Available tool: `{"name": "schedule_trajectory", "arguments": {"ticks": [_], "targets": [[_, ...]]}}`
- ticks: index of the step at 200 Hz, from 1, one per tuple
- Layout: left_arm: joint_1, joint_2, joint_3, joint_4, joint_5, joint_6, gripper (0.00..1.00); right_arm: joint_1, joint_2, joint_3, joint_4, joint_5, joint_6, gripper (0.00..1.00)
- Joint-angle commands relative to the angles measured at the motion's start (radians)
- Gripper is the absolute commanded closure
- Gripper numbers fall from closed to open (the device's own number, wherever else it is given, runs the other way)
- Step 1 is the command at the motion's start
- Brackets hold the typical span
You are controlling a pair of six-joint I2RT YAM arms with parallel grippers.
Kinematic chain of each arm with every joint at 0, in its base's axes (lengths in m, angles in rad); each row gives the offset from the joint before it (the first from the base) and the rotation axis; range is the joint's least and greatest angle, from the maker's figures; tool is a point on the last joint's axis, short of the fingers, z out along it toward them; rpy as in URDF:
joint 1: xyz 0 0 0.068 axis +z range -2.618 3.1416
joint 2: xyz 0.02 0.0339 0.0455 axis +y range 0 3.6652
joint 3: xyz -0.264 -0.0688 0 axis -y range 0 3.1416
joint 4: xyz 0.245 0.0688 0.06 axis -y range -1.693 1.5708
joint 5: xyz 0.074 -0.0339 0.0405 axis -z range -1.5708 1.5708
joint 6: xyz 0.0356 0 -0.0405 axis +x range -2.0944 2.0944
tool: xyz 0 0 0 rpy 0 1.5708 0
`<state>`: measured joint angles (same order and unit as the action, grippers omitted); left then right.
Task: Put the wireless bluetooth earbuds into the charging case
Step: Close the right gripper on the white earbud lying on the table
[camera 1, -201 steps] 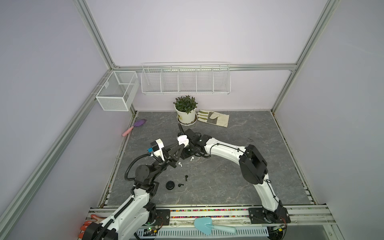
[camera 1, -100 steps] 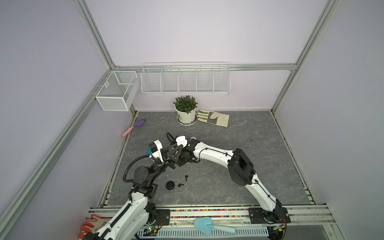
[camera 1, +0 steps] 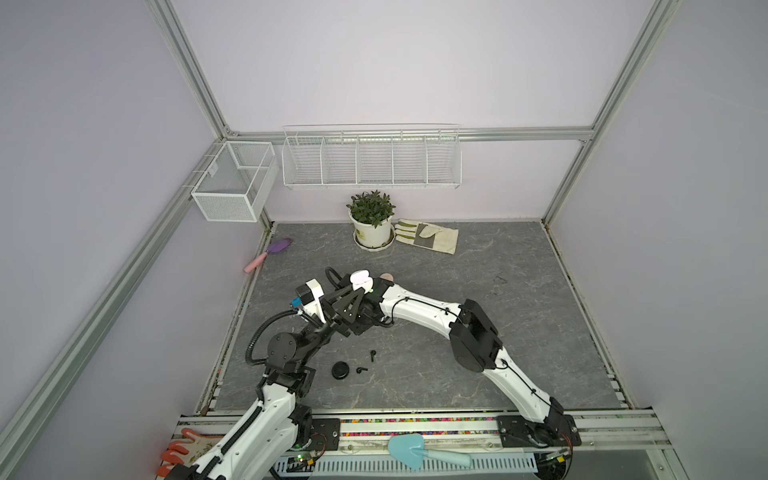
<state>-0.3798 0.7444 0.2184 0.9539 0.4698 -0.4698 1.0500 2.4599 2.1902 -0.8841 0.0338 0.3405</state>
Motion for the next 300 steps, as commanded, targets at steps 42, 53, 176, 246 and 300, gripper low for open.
{"name": "schedule_trajectory", "arguments": {"ticks": [42,53,176,246,300], "targets": [[0.003,0.004,-0.01,0.002,0.012,-0.006,1.0,0.005,0.05,0.045,-0.031,0.011,0.004,0.65],[0.003,0.003,-0.01,0.003,0.011,-0.006,1.0,0.006,0.056,0.052,-0.035,0.012,0.006,0.66],[0.005,0.004,-0.045,0.01,0.008,-0.007,1.0,0.006,0.121,0.133,-0.121,0.049,0.023,0.7],[0.007,0.004,-0.043,0.005,0.005,-0.006,1.0,0.007,0.117,0.132,-0.123,0.054,0.04,0.75],[0.007,0.004,-0.041,-0.003,0.004,-0.008,1.0,0.0,0.097,0.108,-0.1,0.049,0.048,0.77]]}}
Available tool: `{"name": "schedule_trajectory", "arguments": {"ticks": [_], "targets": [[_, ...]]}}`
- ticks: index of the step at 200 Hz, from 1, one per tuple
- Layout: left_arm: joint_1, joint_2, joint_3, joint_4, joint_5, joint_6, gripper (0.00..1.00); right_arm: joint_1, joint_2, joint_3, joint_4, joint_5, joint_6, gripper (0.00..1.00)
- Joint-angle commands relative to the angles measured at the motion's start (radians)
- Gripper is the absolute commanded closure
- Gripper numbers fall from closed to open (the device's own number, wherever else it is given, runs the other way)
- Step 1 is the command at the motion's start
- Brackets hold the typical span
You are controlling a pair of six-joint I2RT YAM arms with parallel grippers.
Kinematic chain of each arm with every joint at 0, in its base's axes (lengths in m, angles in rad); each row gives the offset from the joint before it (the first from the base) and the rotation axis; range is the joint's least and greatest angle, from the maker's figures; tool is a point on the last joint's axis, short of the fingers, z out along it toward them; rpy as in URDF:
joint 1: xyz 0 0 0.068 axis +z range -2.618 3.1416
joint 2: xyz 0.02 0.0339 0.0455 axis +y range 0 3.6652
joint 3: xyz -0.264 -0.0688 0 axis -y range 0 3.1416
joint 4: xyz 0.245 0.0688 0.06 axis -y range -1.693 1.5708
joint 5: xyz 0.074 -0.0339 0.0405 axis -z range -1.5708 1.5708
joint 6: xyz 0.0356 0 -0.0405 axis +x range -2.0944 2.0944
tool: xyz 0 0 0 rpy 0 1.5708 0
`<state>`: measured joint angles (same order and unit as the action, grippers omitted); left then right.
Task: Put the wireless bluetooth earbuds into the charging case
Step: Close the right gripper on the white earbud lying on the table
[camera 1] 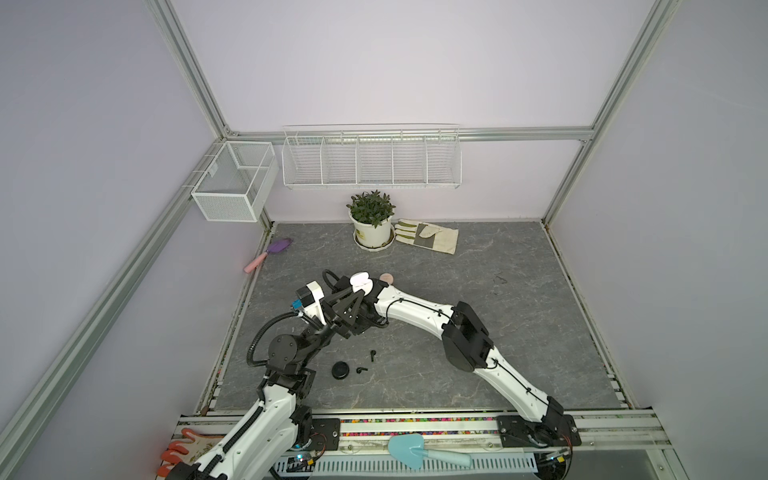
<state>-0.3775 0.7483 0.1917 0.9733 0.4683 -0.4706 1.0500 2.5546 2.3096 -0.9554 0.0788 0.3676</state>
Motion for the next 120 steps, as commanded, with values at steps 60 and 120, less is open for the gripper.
{"name": "schedule_trajectory", "arguments": {"ticks": [60,120], "targets": [[0.005,-0.001,-0.014,-0.023,0.007,-0.008,1.0,-0.008,-0.076,-0.111,0.056,0.009,0.027,0.79],[0.006,-0.003,-0.015,-0.031,0.004,-0.005,1.0,-0.02,-0.183,-0.26,0.159,0.025,0.039,0.8]]}}
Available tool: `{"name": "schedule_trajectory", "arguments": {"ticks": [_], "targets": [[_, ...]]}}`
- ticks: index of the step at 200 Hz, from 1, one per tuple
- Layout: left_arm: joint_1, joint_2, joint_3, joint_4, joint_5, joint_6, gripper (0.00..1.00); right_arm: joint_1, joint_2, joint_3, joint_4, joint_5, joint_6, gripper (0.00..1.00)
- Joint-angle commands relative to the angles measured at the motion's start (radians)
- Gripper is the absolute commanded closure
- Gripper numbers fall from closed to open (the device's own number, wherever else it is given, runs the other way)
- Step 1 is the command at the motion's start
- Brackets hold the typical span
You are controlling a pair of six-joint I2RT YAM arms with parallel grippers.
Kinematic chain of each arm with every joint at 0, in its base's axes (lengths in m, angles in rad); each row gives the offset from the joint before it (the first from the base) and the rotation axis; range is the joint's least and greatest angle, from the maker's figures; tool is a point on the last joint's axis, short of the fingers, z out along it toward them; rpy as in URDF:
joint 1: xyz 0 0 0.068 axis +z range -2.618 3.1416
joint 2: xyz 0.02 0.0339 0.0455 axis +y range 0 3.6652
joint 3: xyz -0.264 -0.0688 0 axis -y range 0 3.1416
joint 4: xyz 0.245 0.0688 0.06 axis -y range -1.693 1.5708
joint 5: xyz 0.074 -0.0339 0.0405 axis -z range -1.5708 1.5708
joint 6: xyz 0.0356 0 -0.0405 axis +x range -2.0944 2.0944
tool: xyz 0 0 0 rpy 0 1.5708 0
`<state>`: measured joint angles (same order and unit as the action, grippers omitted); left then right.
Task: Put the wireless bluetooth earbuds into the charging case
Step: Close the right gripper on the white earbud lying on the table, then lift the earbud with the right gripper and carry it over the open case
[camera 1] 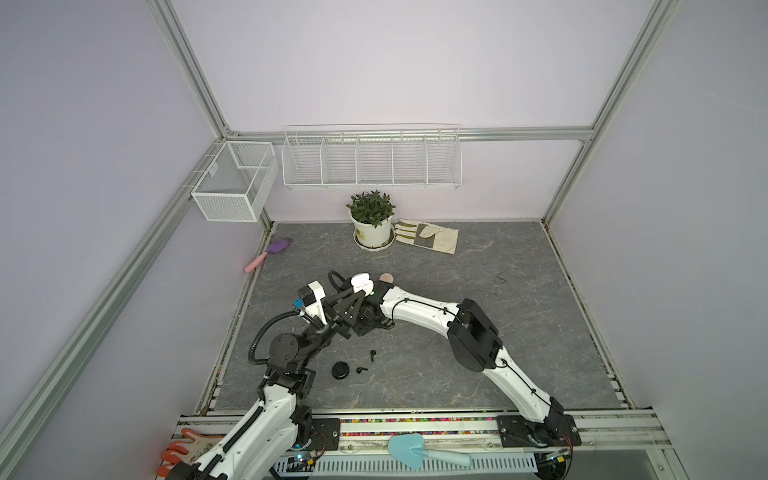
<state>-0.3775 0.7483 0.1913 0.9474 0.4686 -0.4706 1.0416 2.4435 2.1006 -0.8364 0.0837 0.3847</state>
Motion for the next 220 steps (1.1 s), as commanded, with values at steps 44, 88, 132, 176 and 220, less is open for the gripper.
{"name": "schedule_trajectory", "arguments": {"ticks": [44,88,132,176,220], "targets": [[0.006,0.001,-0.009,-0.006,-0.005,0.0,1.0,-0.039,-0.158,-0.155,0.113,0.035,0.017,0.8],[0.005,0.06,-0.003,0.061,-0.007,0.009,1.0,-0.067,-0.235,-0.234,0.159,0.055,0.008,0.81],[0.006,0.113,-0.001,0.142,-0.007,0.011,1.0,-0.107,-0.336,-0.312,0.191,0.108,-0.013,0.8],[0.006,0.144,0.07,0.15,0.001,0.035,1.0,-0.147,-0.432,-0.358,0.194,0.176,-0.047,0.8],[0.005,0.199,0.092,0.196,0.013,0.052,1.0,-0.169,-0.536,-0.367,0.174,0.225,-0.084,0.8]]}}
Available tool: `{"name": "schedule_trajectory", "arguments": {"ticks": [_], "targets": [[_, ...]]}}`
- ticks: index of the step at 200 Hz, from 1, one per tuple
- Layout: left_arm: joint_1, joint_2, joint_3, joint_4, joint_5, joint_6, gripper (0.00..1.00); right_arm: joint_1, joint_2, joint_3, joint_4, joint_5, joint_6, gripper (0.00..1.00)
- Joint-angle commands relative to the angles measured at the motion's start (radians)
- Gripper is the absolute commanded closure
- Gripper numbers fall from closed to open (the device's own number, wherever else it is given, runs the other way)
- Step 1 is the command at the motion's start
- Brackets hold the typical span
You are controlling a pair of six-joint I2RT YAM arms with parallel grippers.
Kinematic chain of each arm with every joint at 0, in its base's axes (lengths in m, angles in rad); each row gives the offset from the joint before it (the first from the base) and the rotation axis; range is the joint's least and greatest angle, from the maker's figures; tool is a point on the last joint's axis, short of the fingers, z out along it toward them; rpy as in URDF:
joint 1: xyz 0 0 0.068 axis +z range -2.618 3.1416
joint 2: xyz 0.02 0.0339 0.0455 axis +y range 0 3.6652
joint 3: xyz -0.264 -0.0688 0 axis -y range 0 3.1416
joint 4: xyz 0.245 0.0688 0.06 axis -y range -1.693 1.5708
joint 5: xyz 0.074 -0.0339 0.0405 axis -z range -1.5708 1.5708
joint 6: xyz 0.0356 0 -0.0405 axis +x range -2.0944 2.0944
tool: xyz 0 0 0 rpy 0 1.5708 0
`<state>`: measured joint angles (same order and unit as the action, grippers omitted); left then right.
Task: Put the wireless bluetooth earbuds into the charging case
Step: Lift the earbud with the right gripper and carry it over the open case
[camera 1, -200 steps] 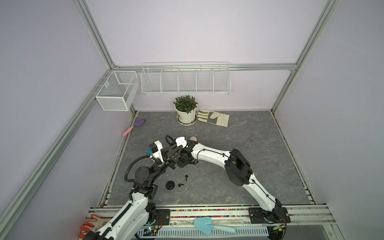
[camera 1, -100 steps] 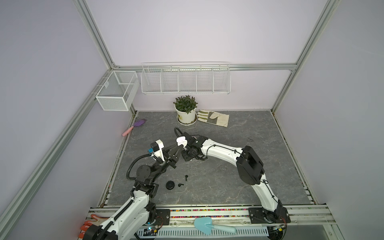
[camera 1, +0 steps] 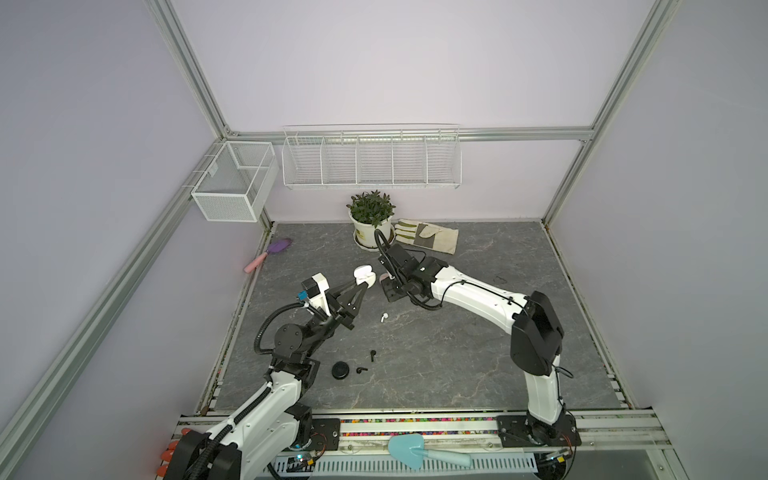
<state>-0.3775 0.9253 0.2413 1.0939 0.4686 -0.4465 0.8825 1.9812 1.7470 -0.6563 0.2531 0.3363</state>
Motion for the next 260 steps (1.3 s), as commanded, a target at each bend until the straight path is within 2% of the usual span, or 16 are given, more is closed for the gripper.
{"name": "schedule_trajectory", "arguments": {"ticks": [1,63,113,139,219,260], "targets": [[0.006,0.024,0.043,0.049,0.015,0.029,1.0,-0.01,-0.076,-0.014,-0.007,0.056,-0.037,0.8],[0.004,0.1,0.087,0.078,0.042,0.055,1.0,0.006,-0.205,0.022,-0.041,0.093,-0.069,0.79],[0.001,0.252,0.097,0.322,0.13,0.063,1.0,0.039,-0.275,0.094,-0.066,0.121,-0.112,0.79],[0.0,0.285,0.128,0.32,0.189,0.075,1.0,0.049,-0.299,0.124,-0.074,0.117,-0.125,0.79],[-0.001,0.326,0.169,0.322,0.198,0.08,1.0,0.122,-0.324,0.201,-0.058,0.075,-0.134,0.79],[-0.003,0.32,0.171,0.322,0.192,0.074,1.0,0.154,-0.327,0.161,0.011,0.079,-0.138,0.8]]}}
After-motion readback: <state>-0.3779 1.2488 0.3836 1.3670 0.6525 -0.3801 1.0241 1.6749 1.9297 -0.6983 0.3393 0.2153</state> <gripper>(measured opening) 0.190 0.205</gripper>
